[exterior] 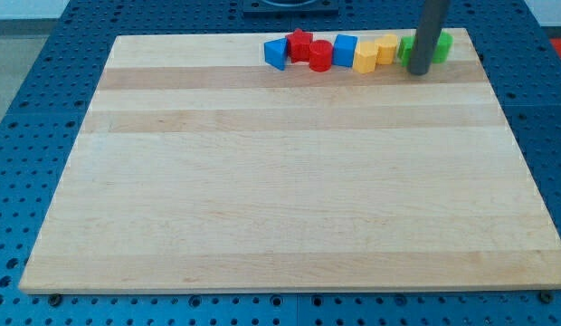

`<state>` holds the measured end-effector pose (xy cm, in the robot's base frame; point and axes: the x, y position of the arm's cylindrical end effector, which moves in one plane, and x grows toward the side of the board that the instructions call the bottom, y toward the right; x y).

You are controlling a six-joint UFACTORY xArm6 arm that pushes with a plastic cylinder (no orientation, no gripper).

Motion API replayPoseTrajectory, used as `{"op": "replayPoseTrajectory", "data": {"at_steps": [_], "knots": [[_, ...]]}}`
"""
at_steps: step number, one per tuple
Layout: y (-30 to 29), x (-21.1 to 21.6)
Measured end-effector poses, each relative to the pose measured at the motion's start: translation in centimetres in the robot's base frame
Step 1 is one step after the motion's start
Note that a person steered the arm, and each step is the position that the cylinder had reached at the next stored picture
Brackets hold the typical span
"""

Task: Place the arm below the yellow hexagon

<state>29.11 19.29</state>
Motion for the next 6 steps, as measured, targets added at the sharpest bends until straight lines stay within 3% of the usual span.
{"op": "replayPoseTrajectory", "data": {"at_steps": [2,5,6], "knots": [[-3.1,2.3],[-6.5,2.2],[-6.8,0.1]]}}
